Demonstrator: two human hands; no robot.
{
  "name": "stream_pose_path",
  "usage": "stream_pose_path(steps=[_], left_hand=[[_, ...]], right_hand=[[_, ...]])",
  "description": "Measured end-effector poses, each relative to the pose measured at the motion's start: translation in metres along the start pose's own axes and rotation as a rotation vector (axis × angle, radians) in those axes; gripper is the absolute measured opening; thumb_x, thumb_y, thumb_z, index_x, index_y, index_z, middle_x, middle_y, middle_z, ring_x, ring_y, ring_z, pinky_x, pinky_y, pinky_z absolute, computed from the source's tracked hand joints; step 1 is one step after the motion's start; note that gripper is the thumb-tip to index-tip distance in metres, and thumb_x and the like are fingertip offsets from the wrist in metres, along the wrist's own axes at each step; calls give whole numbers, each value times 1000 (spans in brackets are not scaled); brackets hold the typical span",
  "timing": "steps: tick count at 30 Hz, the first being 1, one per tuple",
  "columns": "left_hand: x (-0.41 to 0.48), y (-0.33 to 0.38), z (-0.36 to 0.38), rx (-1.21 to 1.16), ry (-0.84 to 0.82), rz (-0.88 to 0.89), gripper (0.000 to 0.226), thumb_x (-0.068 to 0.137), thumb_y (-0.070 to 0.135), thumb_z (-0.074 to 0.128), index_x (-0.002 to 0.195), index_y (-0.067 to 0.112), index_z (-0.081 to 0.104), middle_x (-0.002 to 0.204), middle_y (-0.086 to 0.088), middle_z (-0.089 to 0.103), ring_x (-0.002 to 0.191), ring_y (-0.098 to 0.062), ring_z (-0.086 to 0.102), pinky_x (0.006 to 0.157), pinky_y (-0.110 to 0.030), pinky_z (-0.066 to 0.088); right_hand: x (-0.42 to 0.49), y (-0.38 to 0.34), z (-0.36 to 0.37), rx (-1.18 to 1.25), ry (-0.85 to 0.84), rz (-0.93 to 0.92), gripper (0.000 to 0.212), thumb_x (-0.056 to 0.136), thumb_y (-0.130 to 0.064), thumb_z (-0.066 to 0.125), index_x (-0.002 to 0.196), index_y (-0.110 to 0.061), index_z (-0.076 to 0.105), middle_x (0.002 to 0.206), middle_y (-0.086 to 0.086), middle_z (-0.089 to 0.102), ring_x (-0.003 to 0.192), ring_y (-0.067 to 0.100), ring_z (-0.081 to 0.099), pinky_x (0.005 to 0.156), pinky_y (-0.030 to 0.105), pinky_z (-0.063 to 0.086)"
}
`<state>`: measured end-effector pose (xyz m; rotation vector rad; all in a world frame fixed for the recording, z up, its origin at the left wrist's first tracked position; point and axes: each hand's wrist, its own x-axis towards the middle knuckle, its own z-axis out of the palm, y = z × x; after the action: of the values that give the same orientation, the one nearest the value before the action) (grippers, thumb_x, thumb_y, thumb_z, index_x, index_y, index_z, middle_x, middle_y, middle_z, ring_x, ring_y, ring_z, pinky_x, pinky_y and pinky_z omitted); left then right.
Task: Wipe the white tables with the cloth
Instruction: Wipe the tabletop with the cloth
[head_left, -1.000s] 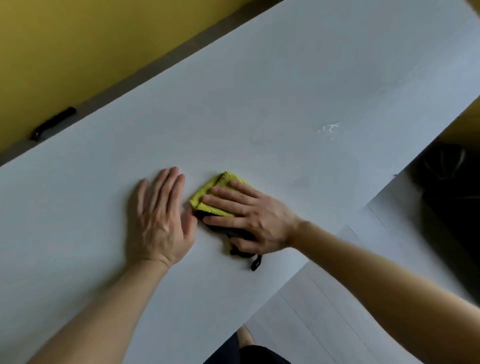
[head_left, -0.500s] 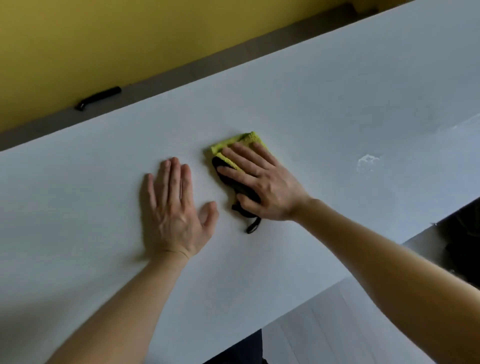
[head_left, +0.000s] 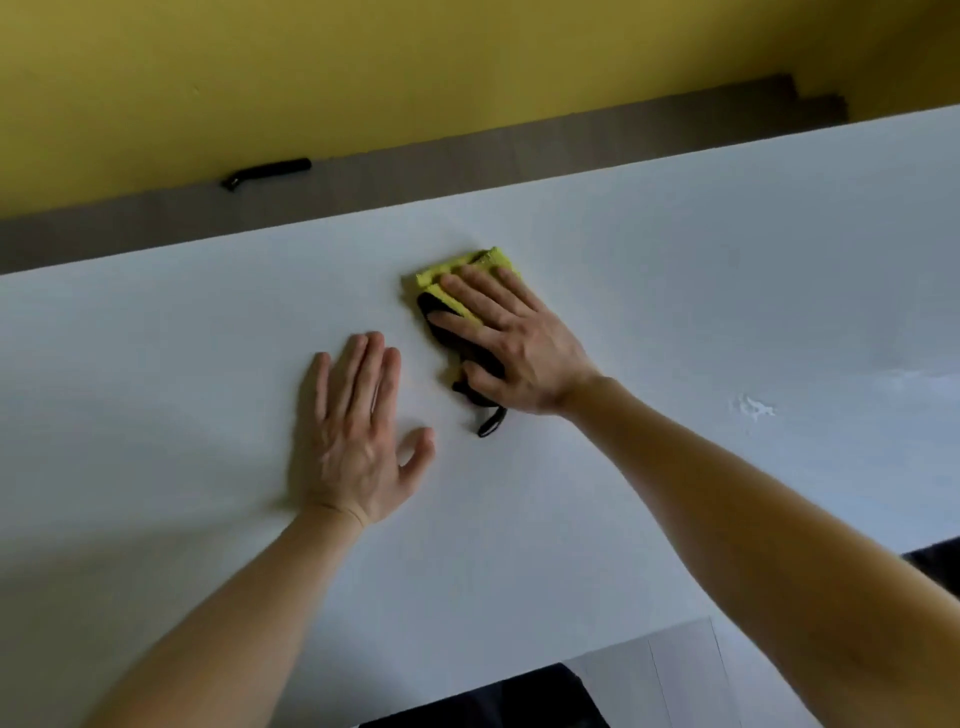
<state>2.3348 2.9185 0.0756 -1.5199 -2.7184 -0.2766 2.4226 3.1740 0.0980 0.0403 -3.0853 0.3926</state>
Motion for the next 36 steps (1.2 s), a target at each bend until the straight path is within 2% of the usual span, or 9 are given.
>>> stream_pose_path(steps=[2,6,8,13,17,23,26,31,36], left_hand=[[0,-1,1,-1,0,0,88,100,51,49,166,-4,32,177,-21,23,166,-37,20,128,-70,22],[0,1,4,6,-20,-4,90,97,51,52,166,-4,31,177,-22,22,166,-38,19,128,-71,21],[0,1,3,2,-29,-1,92,96,51,53,166,-5,31,177,-23,22,166,-39,19,128,-72,20],[1,2,0,11,-43,-1,98,89,46,66,164,-7,32,176,-24,23,165,-41,20,126,-73,21],[3,3,-1,6,-63,5,96,91,46,64,164,-8,32,176,-25,22,166,-41,19,125,-74,21],[2,3,-1,-3,-81,16,99,90,48,65,164,-8,31,177,-25,20,165,-43,18,125,-75,21],[1,4,-2,5,-83,9,98,90,48,63,164,-8,32,177,-25,21,165,-43,19,125,-75,21],[3,5,-5,7,-88,8,99,87,46,68,162,-8,36,175,-25,24,165,-43,21,125,-75,22],[3,5,-5,25,-93,13,97,89,47,66,162,-8,36,176,-25,23,165,-42,21,125,-75,22]], right_hand=[[-30,52,-13,-18,26,89,69,98,-39,60,164,-20,48,177,12,29,167,35,20,134,60,14],[-68,109,-27,-114,194,758,68,97,-42,57,162,-22,48,177,10,32,166,33,23,135,57,13],[-36,91,-17,-122,219,924,70,95,-46,52,160,-19,48,177,14,30,165,37,21,134,60,11],[82,-14,6,-38,71,385,77,96,-57,44,164,-19,46,178,13,26,167,38,17,134,60,7],[86,3,5,-12,46,177,74,98,-56,47,164,-23,46,178,11,28,167,35,19,134,59,9],[4,110,-25,-64,172,614,69,97,-48,54,162,-26,49,177,9,32,166,33,22,134,59,12],[17,91,-20,-106,158,778,71,97,-48,50,163,-24,46,178,11,27,167,35,18,135,59,8],[108,-16,7,-52,-4,223,78,97,-59,42,166,-22,43,180,8,23,168,34,14,135,58,6],[99,10,4,20,32,65,76,94,-56,49,161,-22,51,176,9,33,165,34,24,134,58,13]])
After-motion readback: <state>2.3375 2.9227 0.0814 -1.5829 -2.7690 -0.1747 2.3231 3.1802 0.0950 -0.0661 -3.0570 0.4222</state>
